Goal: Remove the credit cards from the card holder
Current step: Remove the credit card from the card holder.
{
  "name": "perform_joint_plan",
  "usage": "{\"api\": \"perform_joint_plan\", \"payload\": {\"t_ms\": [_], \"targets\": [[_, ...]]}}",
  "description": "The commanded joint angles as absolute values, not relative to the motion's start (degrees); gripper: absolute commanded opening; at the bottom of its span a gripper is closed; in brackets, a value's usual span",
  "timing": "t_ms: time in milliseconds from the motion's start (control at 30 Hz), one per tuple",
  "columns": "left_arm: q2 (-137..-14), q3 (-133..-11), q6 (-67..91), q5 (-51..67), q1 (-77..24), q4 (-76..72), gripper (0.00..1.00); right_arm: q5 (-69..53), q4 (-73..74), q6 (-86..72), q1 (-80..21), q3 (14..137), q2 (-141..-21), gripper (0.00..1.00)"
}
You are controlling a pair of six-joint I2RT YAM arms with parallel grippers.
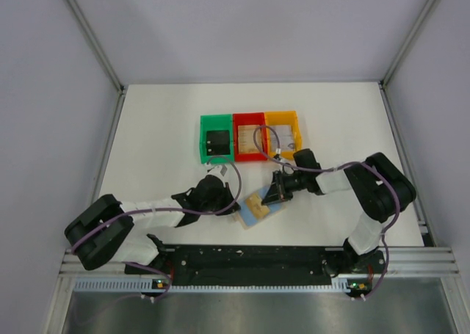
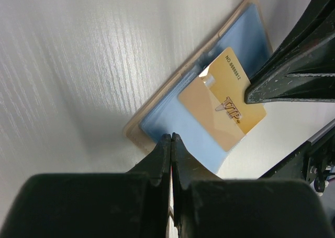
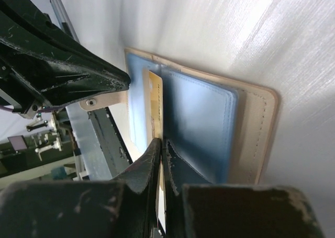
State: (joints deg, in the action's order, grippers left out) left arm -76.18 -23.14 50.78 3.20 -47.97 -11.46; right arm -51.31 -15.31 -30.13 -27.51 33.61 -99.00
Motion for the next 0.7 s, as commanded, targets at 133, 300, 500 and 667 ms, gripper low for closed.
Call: {"api": "perform_joint_plan", "payload": {"t_ms": [133, 300, 500, 667], "targets": [[-71.0, -22.3, 46.9, 0.7, -47.6, -7.9, 0.00, -47.0, -1.6, -20.6, -26.6, 39.7, -91.0, 0.00], [-67.0, -22.2, 44.7, -1.7, -46.9, -6.3, 0.00, -43.3, 10.2, -14.3, -26.4, 44.9, -86.8, 0.00], [-58.6, -22.7, 42.3, -4.4, -46.7, -3.8, 0.02, -37.2, 20.4, -9.3, -26.4, 49.8, -83.1, 0.00], [-50.6, -25.8, 39.0, -7.5, -46.1, 4.2, 0.32, -35.2, 27.7, -2.7, -26.6, 56.8, -80.5, 0.00]]}}
